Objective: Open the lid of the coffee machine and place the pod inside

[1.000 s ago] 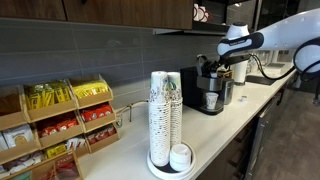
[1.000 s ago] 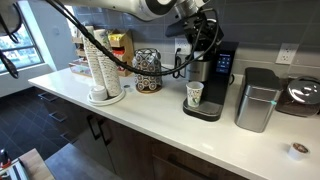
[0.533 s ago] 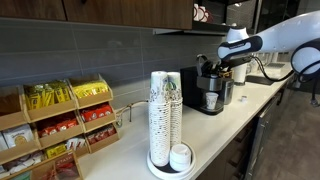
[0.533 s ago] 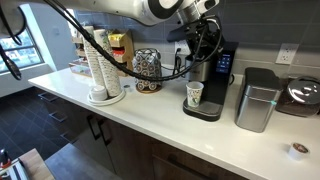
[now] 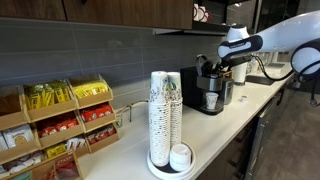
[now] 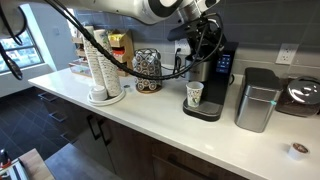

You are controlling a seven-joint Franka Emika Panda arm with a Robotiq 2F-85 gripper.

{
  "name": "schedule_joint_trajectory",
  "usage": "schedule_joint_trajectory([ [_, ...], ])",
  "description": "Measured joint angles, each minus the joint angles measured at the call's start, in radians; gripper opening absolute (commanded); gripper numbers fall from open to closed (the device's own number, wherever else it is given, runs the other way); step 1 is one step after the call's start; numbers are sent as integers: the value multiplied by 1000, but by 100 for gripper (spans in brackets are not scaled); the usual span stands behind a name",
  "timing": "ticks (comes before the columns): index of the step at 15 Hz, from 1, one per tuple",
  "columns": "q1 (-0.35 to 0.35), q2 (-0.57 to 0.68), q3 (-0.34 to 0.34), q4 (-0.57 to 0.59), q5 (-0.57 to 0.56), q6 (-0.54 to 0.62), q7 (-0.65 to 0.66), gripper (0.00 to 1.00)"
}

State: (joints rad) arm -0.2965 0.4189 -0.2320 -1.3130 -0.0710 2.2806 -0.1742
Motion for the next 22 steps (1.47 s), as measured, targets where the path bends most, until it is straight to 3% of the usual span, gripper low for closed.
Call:
schedule_joint_trajectory([
  [5, 0, -65, 6, -15, 12, -12, -62, 100],
  [9, -7, -196, 28, -94, 92, -29, -241, 100],
  [14, -9, -364, 38, -211, 217, -160, -457, 100],
  [22, 12, -515, 20, -362, 221, -242, -485, 100],
])
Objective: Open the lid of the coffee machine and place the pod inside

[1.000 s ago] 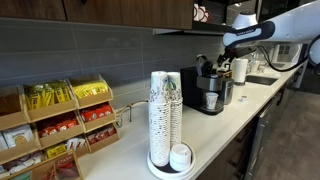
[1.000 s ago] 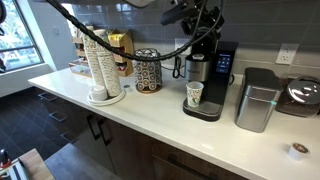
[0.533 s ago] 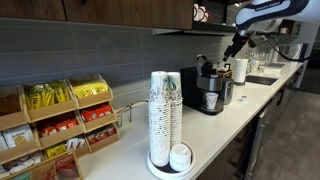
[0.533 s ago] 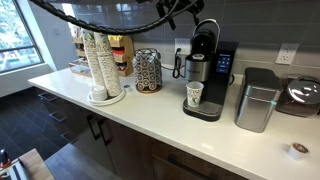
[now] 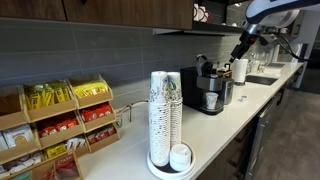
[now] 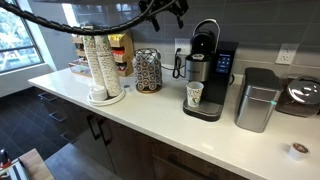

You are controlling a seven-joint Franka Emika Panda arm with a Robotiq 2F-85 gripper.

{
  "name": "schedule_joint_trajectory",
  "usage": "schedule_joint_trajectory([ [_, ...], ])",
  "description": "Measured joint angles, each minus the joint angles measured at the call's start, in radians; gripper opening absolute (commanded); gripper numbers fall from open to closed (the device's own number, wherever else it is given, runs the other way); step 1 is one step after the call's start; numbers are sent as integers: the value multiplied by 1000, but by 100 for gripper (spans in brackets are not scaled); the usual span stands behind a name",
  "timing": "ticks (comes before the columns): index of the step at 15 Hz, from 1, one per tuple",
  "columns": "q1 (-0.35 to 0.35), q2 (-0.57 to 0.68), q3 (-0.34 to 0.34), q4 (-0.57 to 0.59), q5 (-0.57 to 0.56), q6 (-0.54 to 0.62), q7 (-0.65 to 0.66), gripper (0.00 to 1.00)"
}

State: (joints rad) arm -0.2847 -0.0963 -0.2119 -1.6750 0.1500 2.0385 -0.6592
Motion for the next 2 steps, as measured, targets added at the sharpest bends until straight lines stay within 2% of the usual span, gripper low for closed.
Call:
schedule_joint_trajectory([
  [2, 6, -21, -5, -30, 0, 0, 0, 100],
])
